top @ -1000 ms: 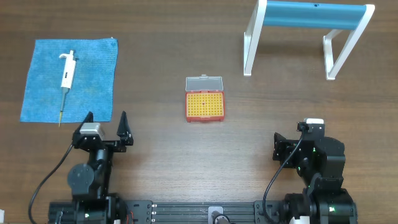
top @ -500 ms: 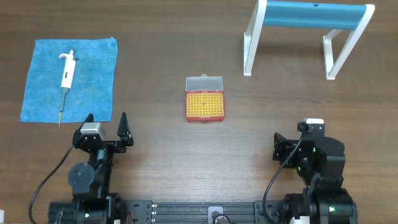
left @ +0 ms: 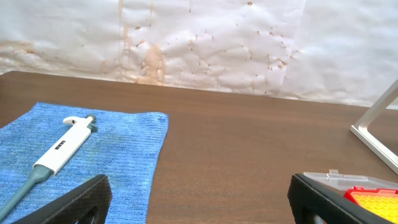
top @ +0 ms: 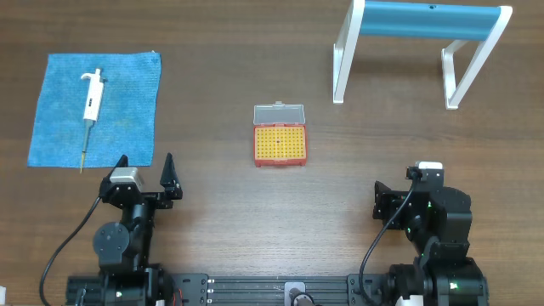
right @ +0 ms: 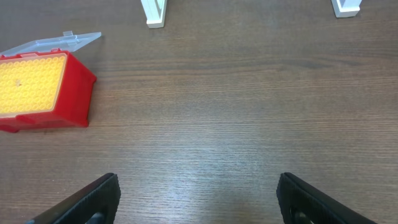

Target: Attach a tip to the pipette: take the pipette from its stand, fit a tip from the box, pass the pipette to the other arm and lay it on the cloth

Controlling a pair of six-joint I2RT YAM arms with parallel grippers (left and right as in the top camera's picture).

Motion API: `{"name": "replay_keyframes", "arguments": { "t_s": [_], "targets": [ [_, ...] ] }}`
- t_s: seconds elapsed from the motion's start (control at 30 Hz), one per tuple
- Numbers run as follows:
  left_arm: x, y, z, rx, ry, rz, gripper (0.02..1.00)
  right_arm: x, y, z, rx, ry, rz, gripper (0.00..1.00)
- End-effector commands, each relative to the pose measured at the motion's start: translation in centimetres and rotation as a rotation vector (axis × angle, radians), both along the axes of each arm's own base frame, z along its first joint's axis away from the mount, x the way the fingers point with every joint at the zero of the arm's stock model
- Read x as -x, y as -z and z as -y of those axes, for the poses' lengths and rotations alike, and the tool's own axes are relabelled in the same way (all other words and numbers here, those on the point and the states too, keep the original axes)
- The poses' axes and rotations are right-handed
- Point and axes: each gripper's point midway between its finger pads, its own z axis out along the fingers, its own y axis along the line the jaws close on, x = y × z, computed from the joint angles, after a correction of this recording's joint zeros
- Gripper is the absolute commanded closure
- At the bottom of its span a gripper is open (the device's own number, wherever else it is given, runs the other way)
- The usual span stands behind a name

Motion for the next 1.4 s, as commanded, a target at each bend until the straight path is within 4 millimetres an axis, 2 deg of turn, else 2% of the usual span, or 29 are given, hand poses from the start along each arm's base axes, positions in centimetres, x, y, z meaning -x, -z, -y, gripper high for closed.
{"name": "replay_keyframes", "arguments": {
  "t_s": [0.03,0.1,0.17,0.27,0.4,0.53,0.67,0.73,0.9,1.0,1.07,1.4],
  "targets": [
    [0.0,0.1,-0.2,0.004,-0.011,-0.001,0.099,0.2,0.2,-0.3,0.003,-0.021,-0.005,0.176],
    [0.0,0.1,-0.2,0.004,-0.011,-0.001,0.102,-0.7,-0.7,-0.4,-0.001,-0.029,0.049,0.180],
    [0.0,0.1,-0.2,0.004,-0.011,-0.001,0.102,-3.2,-3.3,-0.5,0.006,-0.036,0.215,0.178],
    [0.0,0.1,-0.2,0.004,-0.011,-0.001,0.099,-5.4,-6.5,-0.5,0.016,-0.038,0.454,0.178],
    [0.0,0.1,-0.2,0.004,-0.011,-0.001,0.102,-5.4,-8.4,-0.5,0.026,-0.037,0.678,0.178],
    [0.0,0.1,-0.2,0.004,-0.011,-0.001,0.102,-4.6,-8.0,-0.5,0.031,-0.034,0.780,0.178],
    [0.0,0.1,-0.2,0.004,-0.011,-0.001,0.099,-4.4,-6.7,-0.4,0.036,-0.031,0.834,0.178],
    [0.0,0.1,-0.2,0.004,-0.011,-0.001,0.097,-4.6,-5.9,-0.3,0.036,-0.027,0.818,0.178],
    [0.0,0.1,-0.2,0.004,-0.011,-0.001,0.099,-4.7,-5.5,0.5,0.055,0.017,0.800,0.178],
    [0.0,0.1,-0.2,0.004,-0.011,-0.001,0.102,-4.5,-3.2,0.5,0.054,0.017,0.707,0.178],
    [0.0,0.1,-0.2,0.004,-0.011,-0.001,0.102,-4.5,-2.4,0.5,0.052,0.016,0.676,0.178],
    [0.0,0.1,-0.2,0.004,-0.011,-0.001,0.102,-4.5,-2.4,0.5,0.053,0.017,0.678,0.178]
  ]
}}
